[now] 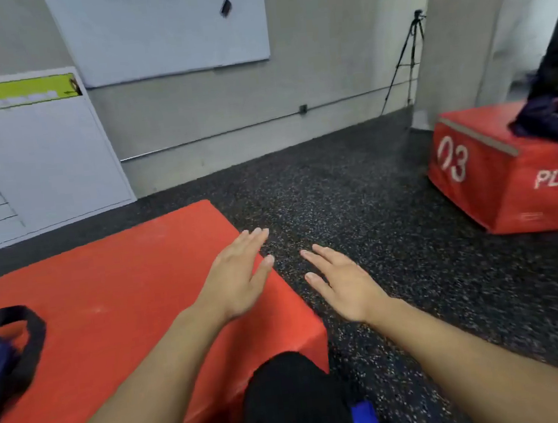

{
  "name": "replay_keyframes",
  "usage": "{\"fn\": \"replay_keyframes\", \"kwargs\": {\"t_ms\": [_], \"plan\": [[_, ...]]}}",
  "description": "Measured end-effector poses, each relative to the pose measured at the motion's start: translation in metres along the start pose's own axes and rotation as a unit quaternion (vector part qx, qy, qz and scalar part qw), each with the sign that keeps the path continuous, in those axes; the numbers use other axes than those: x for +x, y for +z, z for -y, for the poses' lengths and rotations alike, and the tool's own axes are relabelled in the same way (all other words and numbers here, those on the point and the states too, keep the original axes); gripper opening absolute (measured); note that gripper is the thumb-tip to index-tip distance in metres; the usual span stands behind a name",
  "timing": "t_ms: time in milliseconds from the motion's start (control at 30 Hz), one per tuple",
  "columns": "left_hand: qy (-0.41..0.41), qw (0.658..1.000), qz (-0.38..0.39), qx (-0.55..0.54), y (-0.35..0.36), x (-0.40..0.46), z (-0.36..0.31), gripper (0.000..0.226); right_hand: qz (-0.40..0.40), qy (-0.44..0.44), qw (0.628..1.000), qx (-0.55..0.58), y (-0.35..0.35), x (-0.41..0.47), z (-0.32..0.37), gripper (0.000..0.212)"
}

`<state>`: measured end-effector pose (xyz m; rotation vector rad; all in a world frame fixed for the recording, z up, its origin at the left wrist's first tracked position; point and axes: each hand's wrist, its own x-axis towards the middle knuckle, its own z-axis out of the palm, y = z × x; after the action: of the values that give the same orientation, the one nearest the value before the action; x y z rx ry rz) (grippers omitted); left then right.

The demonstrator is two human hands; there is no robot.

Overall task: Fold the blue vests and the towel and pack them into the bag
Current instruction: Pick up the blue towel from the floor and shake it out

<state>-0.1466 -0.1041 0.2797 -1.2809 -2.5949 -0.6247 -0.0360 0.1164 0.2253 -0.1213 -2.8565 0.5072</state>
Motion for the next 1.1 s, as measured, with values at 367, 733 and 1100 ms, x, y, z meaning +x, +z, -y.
{"fn": "replay_keyframes", "kwargs": {"t_ms": [367,733,1100], "plan": [[0.089,0.98,0.176,-0.04,0.211,0.043,-0.156,0.059,0.13,0.172,0.976,0.021,0.081,-0.192,-0.195,0.062],[0.02,0.915,0.402,0.0,0.378,-0.031,-0.162,0.06,0.258,0.231,0.932,0.107,0.233,-0.308,-0.236,0.081],[-0.036,0.875,0.481,0.034,0.44,-0.085,-0.123,0.058,0.364,0.263,0.881,0.149,0.313,-0.321,-0.231,0.119]]}}
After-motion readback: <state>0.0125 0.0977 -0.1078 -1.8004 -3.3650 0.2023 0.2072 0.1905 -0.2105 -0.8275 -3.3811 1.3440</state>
